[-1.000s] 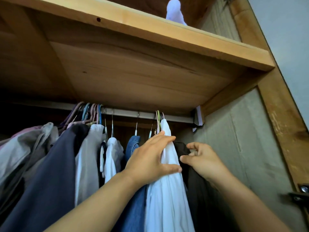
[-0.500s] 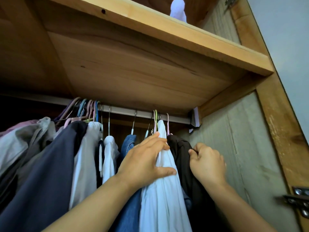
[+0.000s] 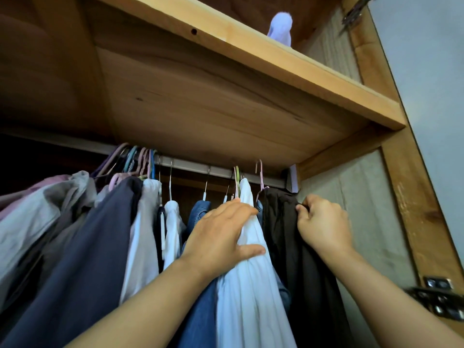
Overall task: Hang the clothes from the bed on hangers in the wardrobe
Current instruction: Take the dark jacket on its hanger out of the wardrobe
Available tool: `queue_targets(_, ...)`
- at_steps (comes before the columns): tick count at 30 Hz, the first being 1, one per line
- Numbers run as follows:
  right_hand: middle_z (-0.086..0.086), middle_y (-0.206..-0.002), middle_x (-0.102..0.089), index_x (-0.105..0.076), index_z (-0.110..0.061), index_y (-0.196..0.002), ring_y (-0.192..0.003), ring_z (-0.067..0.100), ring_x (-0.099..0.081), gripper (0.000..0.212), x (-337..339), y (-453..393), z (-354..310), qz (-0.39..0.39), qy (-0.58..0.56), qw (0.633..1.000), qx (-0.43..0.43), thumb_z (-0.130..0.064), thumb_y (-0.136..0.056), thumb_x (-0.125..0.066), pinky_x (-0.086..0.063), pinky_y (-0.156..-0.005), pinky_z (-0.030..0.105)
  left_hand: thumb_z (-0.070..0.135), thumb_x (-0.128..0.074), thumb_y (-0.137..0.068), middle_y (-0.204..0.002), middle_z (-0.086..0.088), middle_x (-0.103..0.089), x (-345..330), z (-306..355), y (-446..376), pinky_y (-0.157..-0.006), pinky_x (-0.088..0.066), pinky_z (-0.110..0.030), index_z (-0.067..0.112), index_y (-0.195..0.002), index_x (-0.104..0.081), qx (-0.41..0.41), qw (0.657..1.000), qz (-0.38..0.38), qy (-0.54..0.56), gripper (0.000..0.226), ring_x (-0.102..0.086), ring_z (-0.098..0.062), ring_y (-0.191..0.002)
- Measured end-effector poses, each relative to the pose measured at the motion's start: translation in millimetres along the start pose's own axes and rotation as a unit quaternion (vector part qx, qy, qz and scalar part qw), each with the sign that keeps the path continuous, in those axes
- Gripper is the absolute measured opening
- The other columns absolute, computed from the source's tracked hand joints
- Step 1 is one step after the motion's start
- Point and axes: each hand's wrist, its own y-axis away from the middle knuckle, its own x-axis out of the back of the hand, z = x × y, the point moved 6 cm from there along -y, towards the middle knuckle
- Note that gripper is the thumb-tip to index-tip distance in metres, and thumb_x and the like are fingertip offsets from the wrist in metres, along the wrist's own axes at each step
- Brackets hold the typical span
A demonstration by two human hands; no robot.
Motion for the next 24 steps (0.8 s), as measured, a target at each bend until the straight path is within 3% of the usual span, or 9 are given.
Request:
queue_targets(4, 0.022, -0.094, -0.065, -0.058, -0.01, -0.088, -0.095, 0.042, -0.057, 0.018, 15, 9, 1, 0.012, 0.005, 1.0, -0.006, -0.026, -0.092, -0.052, -0.044, -0.072, 0.038, 0.059, -0.065, -0.073, -0.132, 0.01, -0.052, 5, -1, 0, -0.099, -0.018, -0.015, 0.025, -0.127, -0.053, -0.017, 0.999, 0.018, -0.024, 0.065, -0.034, -0.007, -0.131)
queue_targets(7, 0.022, -0.085, -0.066, -0.058, -0.012, -0.084, -0.09, 0.041, -0.059, 0.018, 31, 35, 17, 0.021, 0.011, 1.0, -0.011, -0.028, -0.091, -0.053, -0.043, -0.068, 0.038, 0.049, -0.064, -0.066, -0.123, -0.003, -0.061, 6, 9, 1, -0.102, -0.026, -0.033, 0.017, -0.114, -0.063, -0.056, 0.994, 0.056, -0.071, 0.058, -0.041, -0.02, -0.125)
queue_targets(9, 0.02, -0.076, -0.065, -0.057, -0.011, -0.081, -0.085, 0.041, -0.06, 0.02, 45, 56, 25, 0.027, 0.012, 1.0, -0.002, -0.029, -0.09, -0.054, -0.043, -0.066, 0.039, 0.036, -0.062, -0.07, -0.124, -0.006, -0.061, 5, 29, 4, -0.105, -0.026, -0.038, 0.013, -0.112, -0.065, -0.101, 0.99, 0.069, -0.069, 0.047, -0.04, -0.023, -0.125)
queue_targets(12, 0.015, -0.065, -0.062, -0.057, -0.013, -0.079, -0.077, 0.039, -0.06, 0.021, 74, 94, 31, 0.027, 0.012, 1.0, 0.002, -0.031, -0.088, -0.055, -0.044, -0.066, 0.04, 0.03, -0.046, -0.082, -0.122, -0.004, -0.063, -1, 63, 12, -0.106, -0.034, -0.033, 0.013, -0.113, -0.066, -0.142, 0.989, 0.036, -0.018, 0.04, -0.051, -0.021, -0.121)
queue_targets(14, 0.012, -0.058, -0.059, -0.058, -0.014, -0.075, -0.072, 0.038, -0.059, 0.021, 96, 117, 33, 0.03, 0.013, 0.999, 0.006, -0.032, -0.087, -0.057, -0.044, -0.062, 0.039, 0.027, -0.045, -0.09, -0.131, -0.004, -0.057, -9, 77, 16, -0.102, -0.04, -0.03, 0.012, -0.126, -0.058, -0.094, 0.994, 0.005, 0.048, 0.041, -0.052, -0.02, -0.122)
queue_targets(16, 0.01, -0.051, -0.056, -0.058, -0.014, -0.073, -0.064, 0.037, -0.059, 0.025, 121, 142, 35, 0.032, 0.018, 0.999, 0.003, -0.034, -0.087, -0.054, -0.043, -0.055, 0.038, 0.023, -0.043, -0.097, -0.146, -0.002, -0.039, -17, 86, 19, -0.104, -0.032, -0.025, 0.012, -0.141, -0.039, -0.002, 0.993, -0.022, 0.116, 0.045, -0.041, -0.019, -0.131)
queue_targets(21, 0.005, -0.049, -0.057, -0.057, -0.018, -0.072, -0.054, 0.033, -0.06, 0.03, 190, 204, 34, 0.009, 0.025, 1.0, 0.006, -0.046, -0.08, -0.048, -0.047, -0.05, 0.041, 0.024, -0.034, -0.101, -0.154, -0.01, -0.023, -37, 110, 31, -0.107, -0.022, -0.025, 0.006, -0.148, -0.016, 0.141, 0.96, -0.092, 0.222, 0.054, -0.028, -0.023, -0.138)
queue_targets(22, 0.004, -0.047, -0.056, -0.057, -0.018, -0.071, -0.051, 0.029, -0.059, 0.034, 205, 215, 33, 0.004, 0.026, 1.0, 0.011, -0.05, -0.078, -0.046, -0.046, -0.049, 0.04, 0.027, -0.034, -0.101, -0.154, -0.01, -0.023, -42, 116, 34, -0.109, -0.022, -0.028, 0.007, -0.148, -0.018, 0.148, 0.953, -0.109, 0.242, 0.054, -0.027, -0.025, -0.139)
queue_targets(24, 0.002, -0.047, -0.053, -0.054, -0.02, -0.072, -0.046, 0.021, -0.054, 0.036, 234, 233, 31, 0.004, 0.021, 1.0, 0.02, -0.053, -0.077, -0.042, -0.042, -0.048, 0.037, 0.038, -0.034, -0.098, -0.143, -0.013, -0.042, -44, 129, 41, -0.107, -0.032, -0.037, 0.008, -0.138, -0.04, 0.123, 0.948, -0.116, 0.27, 0.051, -0.037, -0.029, -0.133)
